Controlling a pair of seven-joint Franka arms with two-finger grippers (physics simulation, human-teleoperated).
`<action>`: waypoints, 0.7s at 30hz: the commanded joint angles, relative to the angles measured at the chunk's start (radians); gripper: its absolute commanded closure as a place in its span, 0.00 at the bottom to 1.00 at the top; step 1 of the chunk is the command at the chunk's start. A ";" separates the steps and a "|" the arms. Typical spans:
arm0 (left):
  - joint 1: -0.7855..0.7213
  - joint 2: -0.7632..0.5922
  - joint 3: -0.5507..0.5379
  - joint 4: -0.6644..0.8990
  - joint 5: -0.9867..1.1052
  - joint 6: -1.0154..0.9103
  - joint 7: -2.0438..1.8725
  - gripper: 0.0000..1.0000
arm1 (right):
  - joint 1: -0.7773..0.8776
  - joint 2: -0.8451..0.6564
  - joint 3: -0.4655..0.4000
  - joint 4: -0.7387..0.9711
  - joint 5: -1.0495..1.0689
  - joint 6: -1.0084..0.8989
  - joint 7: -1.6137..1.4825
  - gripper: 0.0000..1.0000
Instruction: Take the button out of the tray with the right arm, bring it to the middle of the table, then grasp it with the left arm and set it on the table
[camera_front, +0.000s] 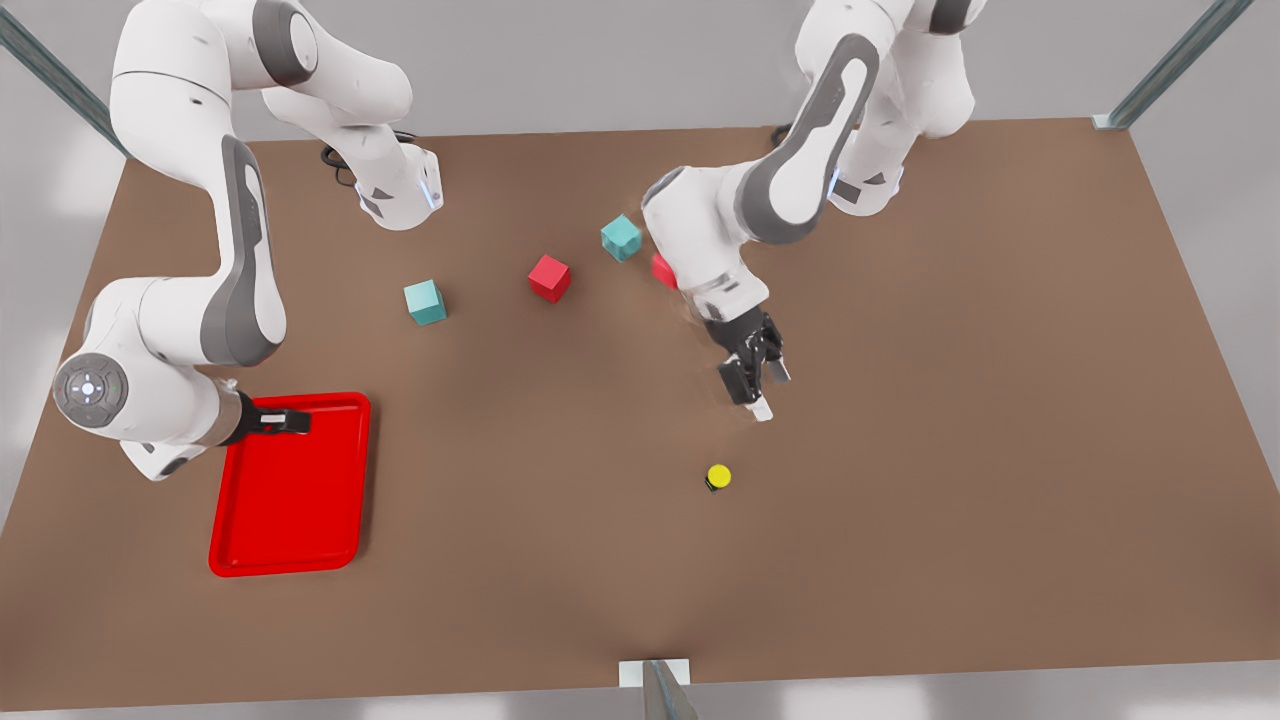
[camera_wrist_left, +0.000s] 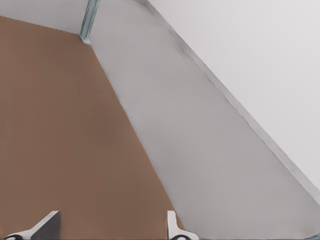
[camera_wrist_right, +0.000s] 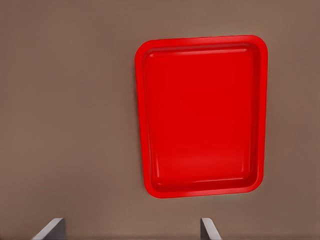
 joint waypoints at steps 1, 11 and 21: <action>0.275 -0.106 -0.001 0.079 -0.659 -0.402 2.012 0.00 | 0.000 0.001 0.000 0.000 0.000 0.001 0.006 0.00; 1.138 -0.541 -0.673 -0.372 -0.790 -0.232 2.344 0.00 | 0.002 0.001 0.000 0.001 0.000 0.001 0.006 0.00; 1.137 -0.540 -0.684 -0.370 -0.763 -0.234 2.344 0.00 | 0.000 0.003 0.000 0.000 0.002 0.004 0.006 0.00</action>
